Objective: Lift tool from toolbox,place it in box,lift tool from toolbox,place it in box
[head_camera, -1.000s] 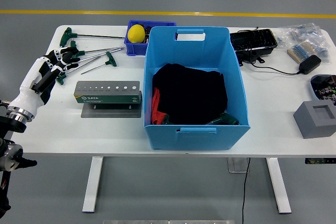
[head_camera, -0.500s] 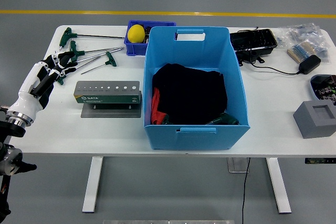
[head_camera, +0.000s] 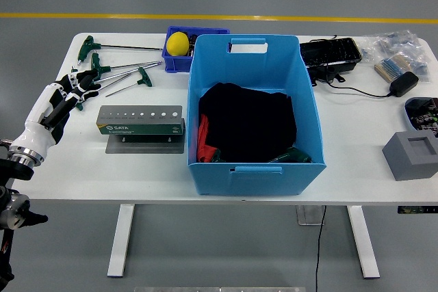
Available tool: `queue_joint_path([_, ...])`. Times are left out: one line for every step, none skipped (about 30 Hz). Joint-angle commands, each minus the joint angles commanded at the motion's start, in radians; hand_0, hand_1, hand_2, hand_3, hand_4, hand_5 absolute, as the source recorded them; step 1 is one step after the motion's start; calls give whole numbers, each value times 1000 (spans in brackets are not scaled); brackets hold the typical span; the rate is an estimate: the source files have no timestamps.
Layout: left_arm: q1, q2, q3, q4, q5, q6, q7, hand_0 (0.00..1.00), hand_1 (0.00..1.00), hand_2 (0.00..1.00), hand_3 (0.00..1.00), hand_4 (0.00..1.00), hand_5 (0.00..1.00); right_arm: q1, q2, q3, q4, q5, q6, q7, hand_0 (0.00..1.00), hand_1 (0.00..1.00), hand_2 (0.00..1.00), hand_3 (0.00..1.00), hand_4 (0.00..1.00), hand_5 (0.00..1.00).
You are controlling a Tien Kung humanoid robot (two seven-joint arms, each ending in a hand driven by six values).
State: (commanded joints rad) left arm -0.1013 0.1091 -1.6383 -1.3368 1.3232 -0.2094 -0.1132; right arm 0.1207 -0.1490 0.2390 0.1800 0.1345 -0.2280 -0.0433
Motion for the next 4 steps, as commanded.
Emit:
queue_joint_path([-2, 0, -2, -1, 4, -1, -1, 741, 764, 859, 747, 885, 684, 2, -1, -3, 0, 3, 0, 1, 645, 631, 728, 582, 811, 694])
queue_joint_path([-6, 0, -4, -1, 9, -2, -3, 741, 764, 859, 747, 885, 684, 4, -1, -4, 0, 4, 1, 1, 645, 631, 728, 582, 811, 694])
queue_joint_path([-8, -1, -5, -2, 12, -3, -4, 741, 764, 859, 747, 885, 684, 5, -2, -4, 0, 4, 1, 1, 645, 631, 728, 582, 811, 694])
queue_joint_path([-9, -2, -7, -2, 15, -3, -4, 741, 764, 859, 747, 885, 684, 7, -2, -5, 0, 1, 1, -1, 645, 631, 728, 582, 811, 694])
